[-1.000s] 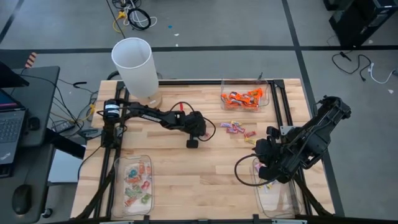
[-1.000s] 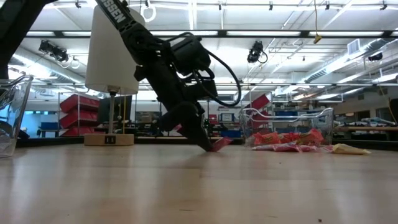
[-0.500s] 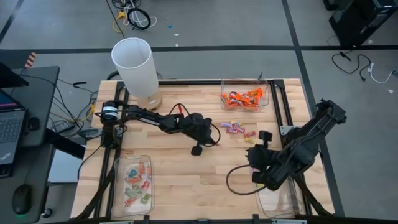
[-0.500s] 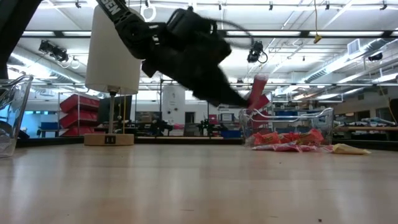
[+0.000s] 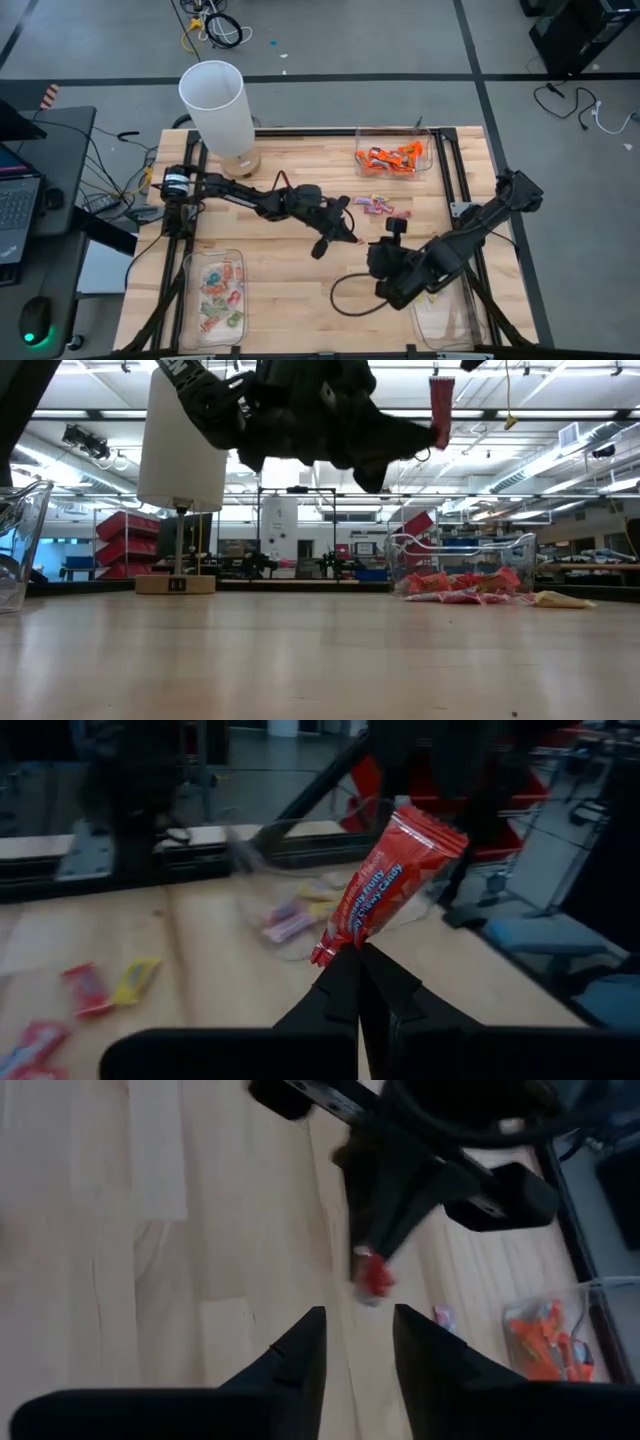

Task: Sort candy
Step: Put the red candy into the bottom right transparent bin

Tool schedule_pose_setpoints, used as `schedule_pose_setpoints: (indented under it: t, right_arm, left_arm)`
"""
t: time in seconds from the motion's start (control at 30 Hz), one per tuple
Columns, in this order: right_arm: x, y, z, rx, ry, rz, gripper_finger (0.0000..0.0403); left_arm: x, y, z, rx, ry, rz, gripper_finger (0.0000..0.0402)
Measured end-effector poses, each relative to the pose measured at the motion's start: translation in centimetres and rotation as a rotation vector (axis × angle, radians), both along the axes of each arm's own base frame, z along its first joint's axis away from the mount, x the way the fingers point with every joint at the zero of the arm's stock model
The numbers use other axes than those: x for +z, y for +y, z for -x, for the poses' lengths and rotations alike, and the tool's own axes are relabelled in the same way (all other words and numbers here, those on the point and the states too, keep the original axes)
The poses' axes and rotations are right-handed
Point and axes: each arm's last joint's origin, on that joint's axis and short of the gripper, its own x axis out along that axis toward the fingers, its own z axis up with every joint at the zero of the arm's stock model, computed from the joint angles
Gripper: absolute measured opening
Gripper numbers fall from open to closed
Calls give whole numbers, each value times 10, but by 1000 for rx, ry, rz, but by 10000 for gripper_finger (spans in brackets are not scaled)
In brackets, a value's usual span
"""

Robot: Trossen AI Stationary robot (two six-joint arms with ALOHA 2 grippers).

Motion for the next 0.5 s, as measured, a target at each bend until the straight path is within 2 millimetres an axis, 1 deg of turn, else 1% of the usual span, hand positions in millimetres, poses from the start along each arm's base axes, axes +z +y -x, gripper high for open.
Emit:
schedule_pose_setpoints:
  t: [0.1, 0.3, 0.5]
  right_arm:
    - [1, -6, -5, -7, 1, -35, 126]
    - [2, -14, -17, 20, 7, -126, 163]
    - [3, -21, -25, 43, 8, -160, 175]
  left_arm:
    - [0, -7, 0, -25, 0, 2, 0]
    - [2, -12, 0, -27, -21, -1, 0]
    - [4, -15, 0, -32, -38, -2, 0]
